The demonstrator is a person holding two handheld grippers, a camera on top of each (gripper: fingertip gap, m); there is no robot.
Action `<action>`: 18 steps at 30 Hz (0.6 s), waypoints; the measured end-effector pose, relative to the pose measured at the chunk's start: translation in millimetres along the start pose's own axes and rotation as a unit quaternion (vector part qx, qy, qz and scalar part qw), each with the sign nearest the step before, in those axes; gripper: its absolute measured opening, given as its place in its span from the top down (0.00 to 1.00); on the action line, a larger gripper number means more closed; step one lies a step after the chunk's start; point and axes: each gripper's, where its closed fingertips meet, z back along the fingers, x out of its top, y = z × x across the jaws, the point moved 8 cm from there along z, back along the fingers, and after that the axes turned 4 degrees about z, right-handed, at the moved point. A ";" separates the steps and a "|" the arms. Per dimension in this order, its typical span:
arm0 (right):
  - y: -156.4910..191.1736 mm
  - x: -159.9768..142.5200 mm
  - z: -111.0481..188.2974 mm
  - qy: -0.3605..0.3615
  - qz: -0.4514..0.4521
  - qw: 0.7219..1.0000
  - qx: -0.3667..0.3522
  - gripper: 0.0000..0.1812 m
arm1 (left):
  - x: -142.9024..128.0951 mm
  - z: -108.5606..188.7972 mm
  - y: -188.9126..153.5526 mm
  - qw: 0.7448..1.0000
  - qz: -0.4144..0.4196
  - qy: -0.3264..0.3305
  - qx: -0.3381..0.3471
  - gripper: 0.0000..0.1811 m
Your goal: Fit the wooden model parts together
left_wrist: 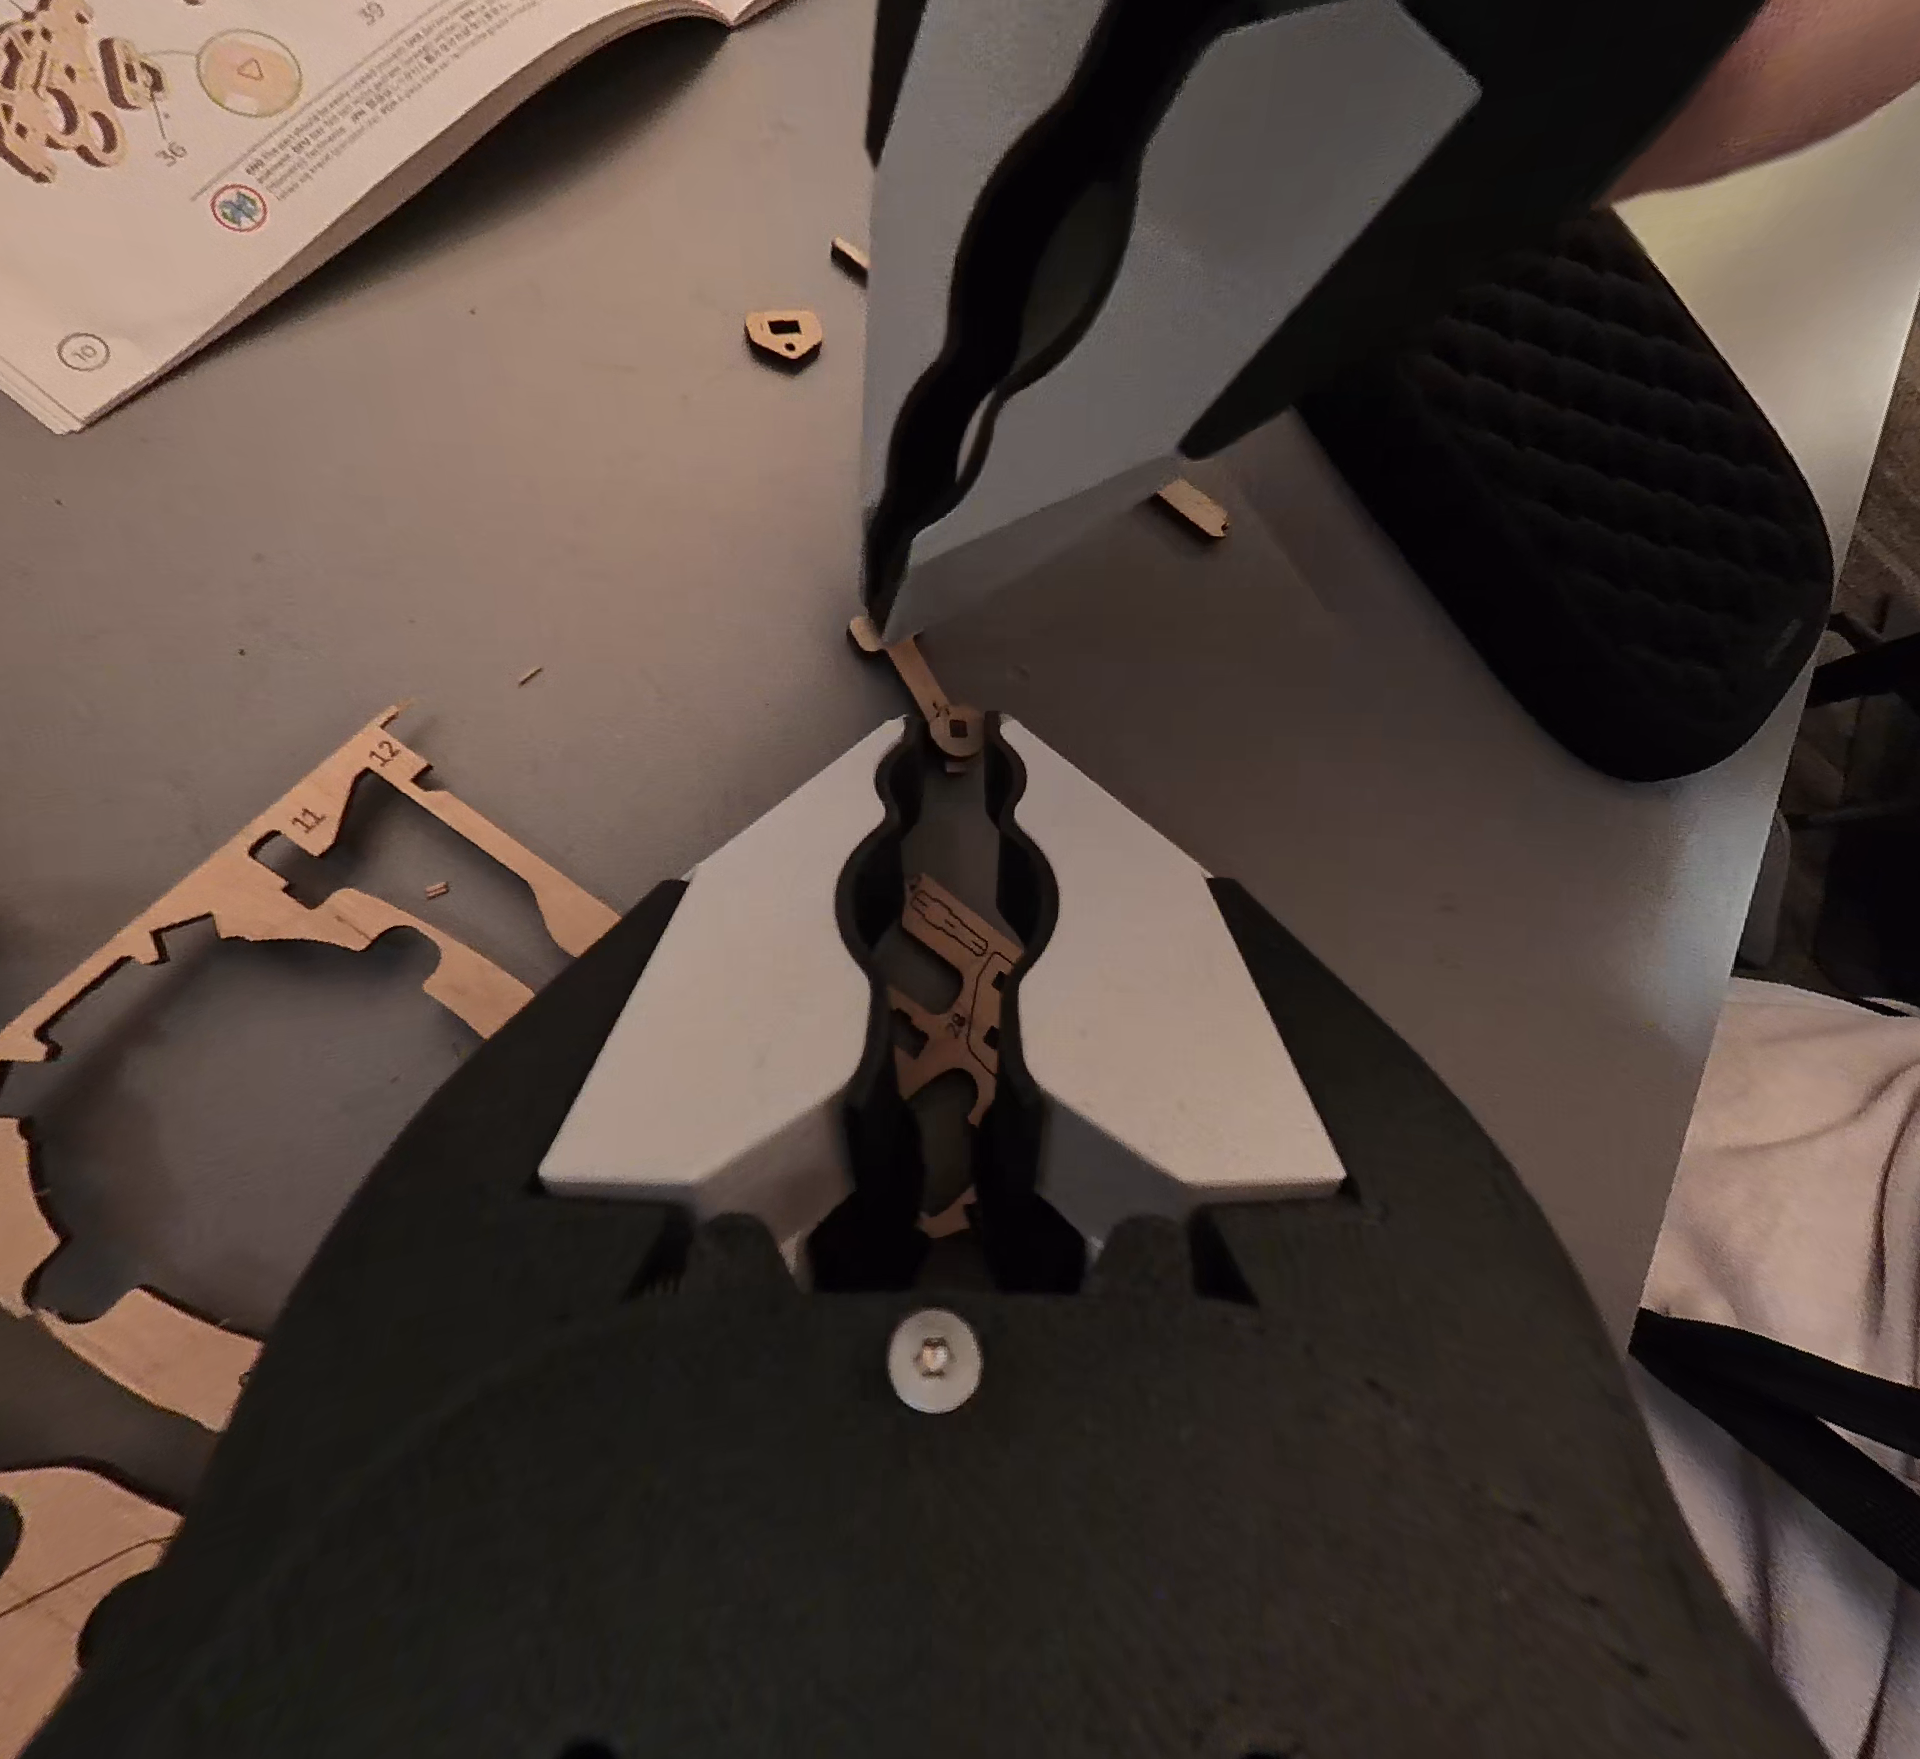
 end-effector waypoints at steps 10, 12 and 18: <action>8.5 -12.8 0.0 -0.078 0.023 0.995 -0.057 1.00 | -0.2 -0.2 0.0 1.000 -0.001 0.000 0.001 0.95; 5.0 -11.2 0.5 -0.066 -0.005 0.997 -0.034 1.00 | -0.2 -0.1 0.2 1.000 0.000 -0.001 0.000 0.95; -2.6 6.2 0.6 0.068 -0.027 0.997 0.018 1.00 | -0.2 -0.5 -0.2 1.000 -0.001 0.001 -0.004 0.95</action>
